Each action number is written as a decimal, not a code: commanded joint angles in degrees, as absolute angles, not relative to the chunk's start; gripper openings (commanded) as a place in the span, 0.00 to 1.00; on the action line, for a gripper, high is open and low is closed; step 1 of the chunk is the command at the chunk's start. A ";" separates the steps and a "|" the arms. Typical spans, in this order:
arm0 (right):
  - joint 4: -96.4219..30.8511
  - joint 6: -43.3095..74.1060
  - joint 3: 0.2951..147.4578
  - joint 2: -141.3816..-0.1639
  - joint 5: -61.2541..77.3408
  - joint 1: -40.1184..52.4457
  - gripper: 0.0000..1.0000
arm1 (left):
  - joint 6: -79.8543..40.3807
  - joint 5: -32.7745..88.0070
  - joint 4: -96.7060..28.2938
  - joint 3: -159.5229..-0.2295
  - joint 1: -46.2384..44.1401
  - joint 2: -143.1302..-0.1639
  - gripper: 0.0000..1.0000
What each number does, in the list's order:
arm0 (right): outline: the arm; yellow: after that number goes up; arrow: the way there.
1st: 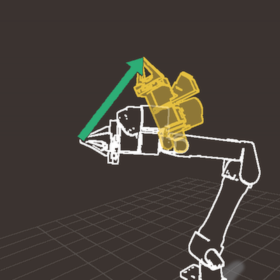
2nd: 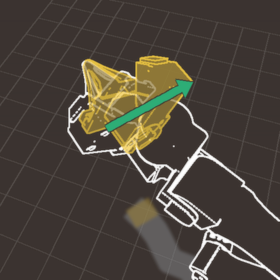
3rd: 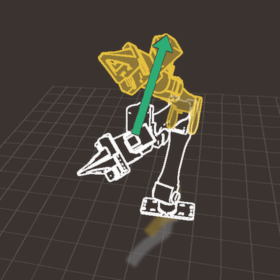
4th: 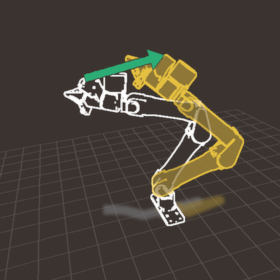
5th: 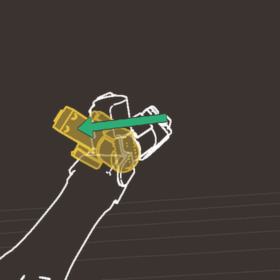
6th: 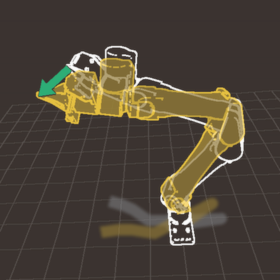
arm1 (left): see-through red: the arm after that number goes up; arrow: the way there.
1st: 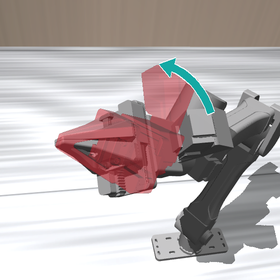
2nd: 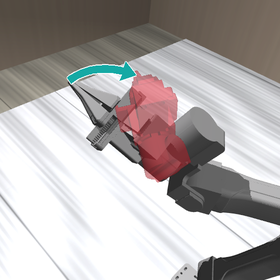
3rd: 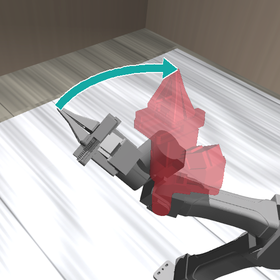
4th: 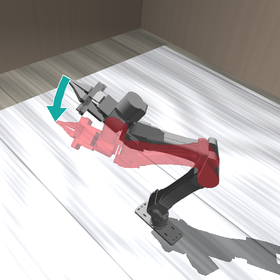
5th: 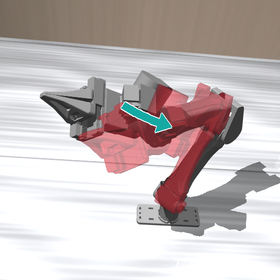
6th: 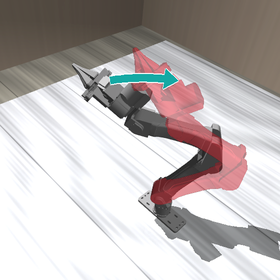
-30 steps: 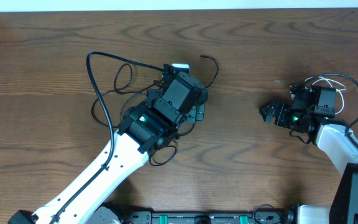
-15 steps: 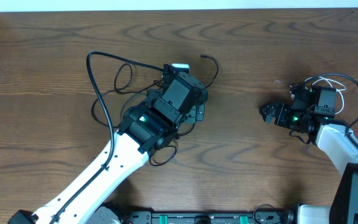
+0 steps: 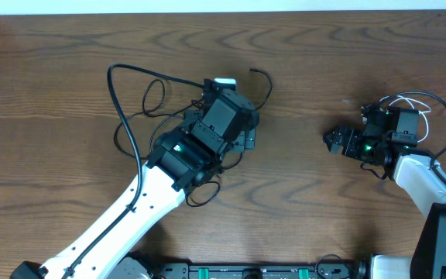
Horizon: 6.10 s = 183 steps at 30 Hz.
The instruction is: Untangle cables
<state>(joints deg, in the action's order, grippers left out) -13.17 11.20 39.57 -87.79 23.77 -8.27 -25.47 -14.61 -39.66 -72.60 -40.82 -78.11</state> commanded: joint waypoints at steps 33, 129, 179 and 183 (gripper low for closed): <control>-13.08 10.20 39.57 -87.99 24.12 -7.99 0.99 | -22.33 -6.00 -57.17 -74.39 -8.05 -85.21 0.43; -13.08 10.20 39.57 -87.99 24.12 -7.99 0.99 | -22.79 28.93 -44.21 -72.97 -34.22 -102.89 0.29; -13.08 10.20 39.57 -87.99 24.12 -7.99 0.99 | -60.64 -12.78 -43.86 -84.23 -28.77 -103.57 0.92; -13.08 10.20 39.57 -87.99 24.12 -7.99 0.99 | -64.05 -12.97 -41.89 -82.54 -28.80 -103.74 0.92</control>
